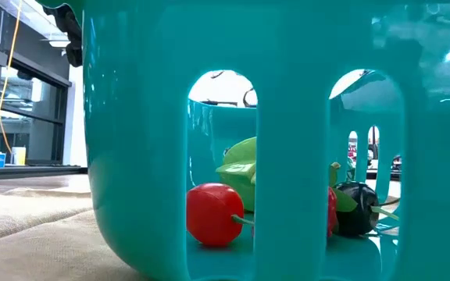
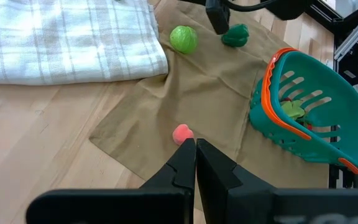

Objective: Pick and placing Produce into tupperware
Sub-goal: Put the blueberry into the blue bin

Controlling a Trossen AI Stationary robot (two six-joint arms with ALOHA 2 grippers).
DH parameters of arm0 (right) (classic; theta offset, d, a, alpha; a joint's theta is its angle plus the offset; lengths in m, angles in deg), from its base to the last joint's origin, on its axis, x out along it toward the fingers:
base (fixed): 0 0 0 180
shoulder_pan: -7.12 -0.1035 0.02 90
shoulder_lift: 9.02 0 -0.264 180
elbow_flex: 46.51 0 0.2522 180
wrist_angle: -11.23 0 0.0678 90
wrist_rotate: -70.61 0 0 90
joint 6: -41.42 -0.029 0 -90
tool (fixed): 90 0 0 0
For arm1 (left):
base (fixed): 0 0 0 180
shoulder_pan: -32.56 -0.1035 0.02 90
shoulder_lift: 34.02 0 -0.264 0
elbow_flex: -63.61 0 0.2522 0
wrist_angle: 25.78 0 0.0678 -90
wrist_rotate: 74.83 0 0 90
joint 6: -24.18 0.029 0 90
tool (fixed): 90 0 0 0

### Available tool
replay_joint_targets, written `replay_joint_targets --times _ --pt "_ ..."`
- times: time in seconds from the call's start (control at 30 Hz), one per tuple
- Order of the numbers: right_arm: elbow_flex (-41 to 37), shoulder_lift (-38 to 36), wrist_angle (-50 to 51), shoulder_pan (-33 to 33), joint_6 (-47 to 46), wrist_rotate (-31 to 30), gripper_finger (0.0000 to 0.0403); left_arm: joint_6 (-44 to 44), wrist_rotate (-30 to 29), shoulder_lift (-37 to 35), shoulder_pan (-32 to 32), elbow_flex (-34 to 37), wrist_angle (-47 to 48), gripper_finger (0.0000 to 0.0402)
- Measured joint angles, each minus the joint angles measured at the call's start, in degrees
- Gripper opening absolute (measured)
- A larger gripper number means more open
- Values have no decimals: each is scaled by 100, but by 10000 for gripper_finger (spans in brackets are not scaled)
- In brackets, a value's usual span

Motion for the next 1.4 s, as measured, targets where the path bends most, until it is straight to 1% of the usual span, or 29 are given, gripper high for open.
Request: replay_joint_targets --times 0.2,0.37,0.57,0.7,0.77,0.9,0.97,1.1,1.2,1.27,1.4 --pt "950 -2 1139 -23 288 -142 35 0 -2 0 2 0 0 3" --pt "1766 -7 1851 -70 801 -164 35 -1 -2 0 1 0 0 3" --pt "2567 -9 2750 -330 1111 -160 35 116 190 1 -4 -18 39 3" --pt "3015 -9 3212 -584 1119 4 35 310 192 2 -4 -249 105 3" --pt "3199 -9 3244 -730 1271 215 35 394 190 2 -4 -408 145 3" --pt "3534 -11 3083 -1003 1656 937 35 635 190 0 -4 -827 178 3" --pt "3698 -11 3062 -1149 1666 1186 35 769 185 0 -4 -1062 257 3" --pt "4073 -11 2851 -1412 1708 1619 35 922 170 0 -4 -1519 591 3" --pt "4344 -11 2518 -1545 1968 1998 35 997 170 0 -4 -1821 856 3" --pt "4507 -11 2292 -1616 2289 2356 35 1025 170 -4 -4 -1935 960 3" --pt "4735 -11 1763 -1741 2842 3360 35 831 170 -31 0 -1965 942 3"
